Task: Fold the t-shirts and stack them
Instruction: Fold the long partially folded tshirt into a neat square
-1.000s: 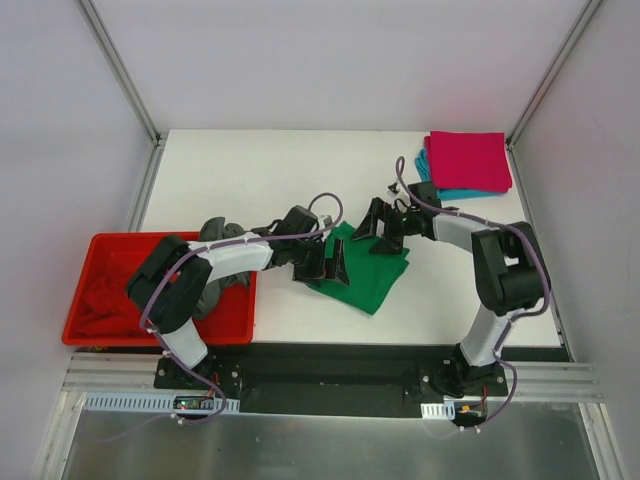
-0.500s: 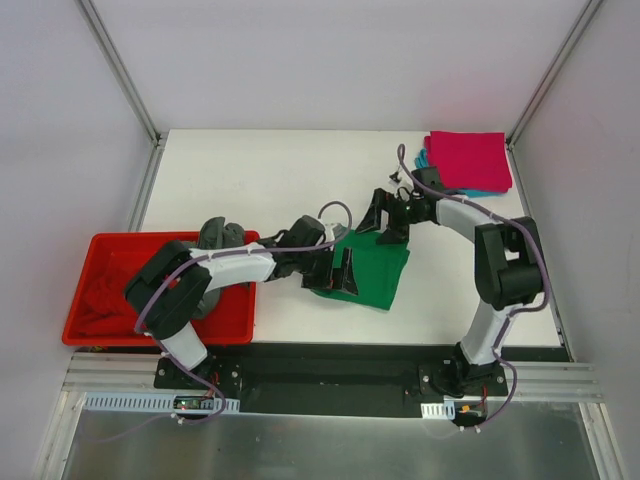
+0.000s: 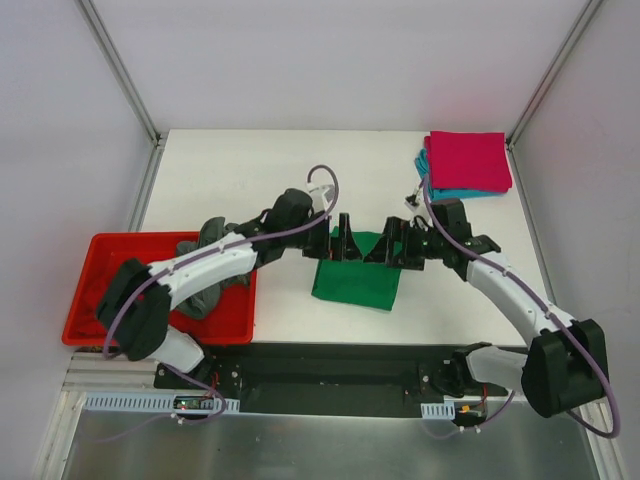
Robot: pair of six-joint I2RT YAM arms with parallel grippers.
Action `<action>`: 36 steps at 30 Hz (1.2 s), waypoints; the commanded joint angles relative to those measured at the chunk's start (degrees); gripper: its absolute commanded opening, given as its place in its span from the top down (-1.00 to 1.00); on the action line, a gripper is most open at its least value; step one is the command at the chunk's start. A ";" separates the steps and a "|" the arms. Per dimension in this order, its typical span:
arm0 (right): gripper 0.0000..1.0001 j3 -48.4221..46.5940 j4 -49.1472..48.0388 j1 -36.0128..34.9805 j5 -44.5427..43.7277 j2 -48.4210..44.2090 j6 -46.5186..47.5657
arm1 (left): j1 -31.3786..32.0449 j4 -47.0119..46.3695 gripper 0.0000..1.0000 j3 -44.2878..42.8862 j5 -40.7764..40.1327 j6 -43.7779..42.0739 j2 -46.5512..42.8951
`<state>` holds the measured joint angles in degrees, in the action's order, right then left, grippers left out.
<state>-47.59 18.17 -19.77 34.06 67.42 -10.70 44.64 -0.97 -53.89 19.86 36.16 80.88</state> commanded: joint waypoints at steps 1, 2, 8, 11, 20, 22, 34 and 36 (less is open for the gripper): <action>-0.92 3.38 -5.96 0.17 0.91 2.62 -2.67 | -6.22 -0.61 -0.98 -9.90 7.01 -1.71 12.51; -0.92 3.30 -5.78 0.17 1.53 3.68 -1.62 | -7.10 -0.70 -0.98 -12.44 8.34 -1.88 15.94; -0.92 2.33 -6.05 1.05 2.23 11.58 1.91 | -9.04 -1.31 -0.98 -21.16 11.53 -2.15 27.38; -0.92 3.29 -6.57 2.19 1.89 14.93 2.44 | -10.54 -1.31 -0.98 -22.92 9.95 -1.80 31.34; -0.92 4.97 -7.54 5.97 0.48 22.14 3.93 | -12.03 4.40 -0.98 -22.15 4.58 -1.19 37.86; -0.92 4.27 -6.23 6.06 -0.31 21.71 4.72 | -12.12 4.66 -0.98 -20.82 4.84 -0.74 36.81; -0.92 1.79 7.58 7.73 -23.40 -12.54 0.69 | -11.60 4.93 -0.98 -14.26 2.31 -5.05 7.76; -0.92 4.60 7.58 7.99 -26.15 -16.43 -1.24 | -11.60 5.19 -0.98 -7.67 -1.47 -5.22 -1.12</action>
<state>-46.35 22.15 -12.73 19.59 57.49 -7.57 33.28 3.70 -70.08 25.21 33.61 97.82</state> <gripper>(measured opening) 0.958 0.990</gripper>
